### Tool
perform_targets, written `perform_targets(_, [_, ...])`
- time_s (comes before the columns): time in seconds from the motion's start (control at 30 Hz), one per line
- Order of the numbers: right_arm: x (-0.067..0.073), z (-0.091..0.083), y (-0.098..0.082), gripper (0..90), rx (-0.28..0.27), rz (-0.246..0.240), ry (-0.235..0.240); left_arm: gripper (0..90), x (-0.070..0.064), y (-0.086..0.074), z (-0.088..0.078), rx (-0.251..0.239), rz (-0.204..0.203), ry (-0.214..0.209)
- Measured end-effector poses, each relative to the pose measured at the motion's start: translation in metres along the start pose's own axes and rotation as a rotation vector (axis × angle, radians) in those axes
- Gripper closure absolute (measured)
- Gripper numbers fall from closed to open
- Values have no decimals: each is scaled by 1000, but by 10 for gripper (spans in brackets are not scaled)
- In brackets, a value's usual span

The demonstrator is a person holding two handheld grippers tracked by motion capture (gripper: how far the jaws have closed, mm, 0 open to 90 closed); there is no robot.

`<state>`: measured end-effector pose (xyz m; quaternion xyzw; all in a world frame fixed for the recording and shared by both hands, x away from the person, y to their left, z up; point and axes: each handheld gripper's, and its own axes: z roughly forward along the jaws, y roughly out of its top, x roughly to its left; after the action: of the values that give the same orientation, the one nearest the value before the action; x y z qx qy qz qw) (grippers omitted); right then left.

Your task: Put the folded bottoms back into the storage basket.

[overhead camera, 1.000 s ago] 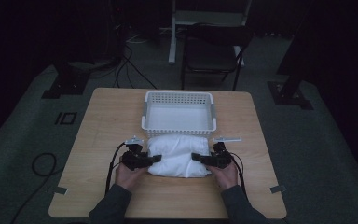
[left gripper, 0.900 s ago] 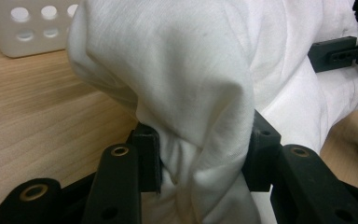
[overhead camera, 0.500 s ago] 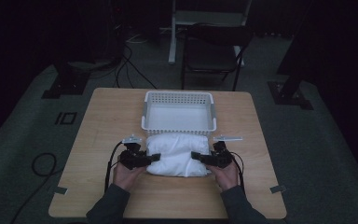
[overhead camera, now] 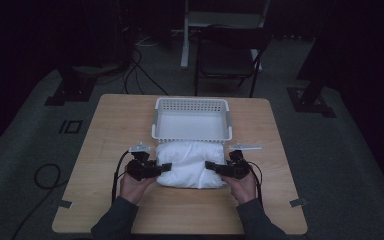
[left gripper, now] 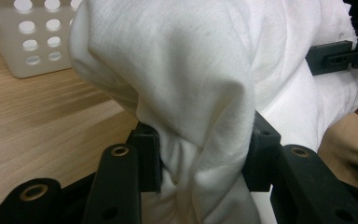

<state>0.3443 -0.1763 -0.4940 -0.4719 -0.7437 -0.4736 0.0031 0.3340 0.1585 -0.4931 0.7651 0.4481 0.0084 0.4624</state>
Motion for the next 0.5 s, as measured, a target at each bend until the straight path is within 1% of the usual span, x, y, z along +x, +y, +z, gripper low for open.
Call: perform_targets(0.5, [4,-9,7,556,-18,-12,-5,579,-5,10,-5,-17,9,-9])
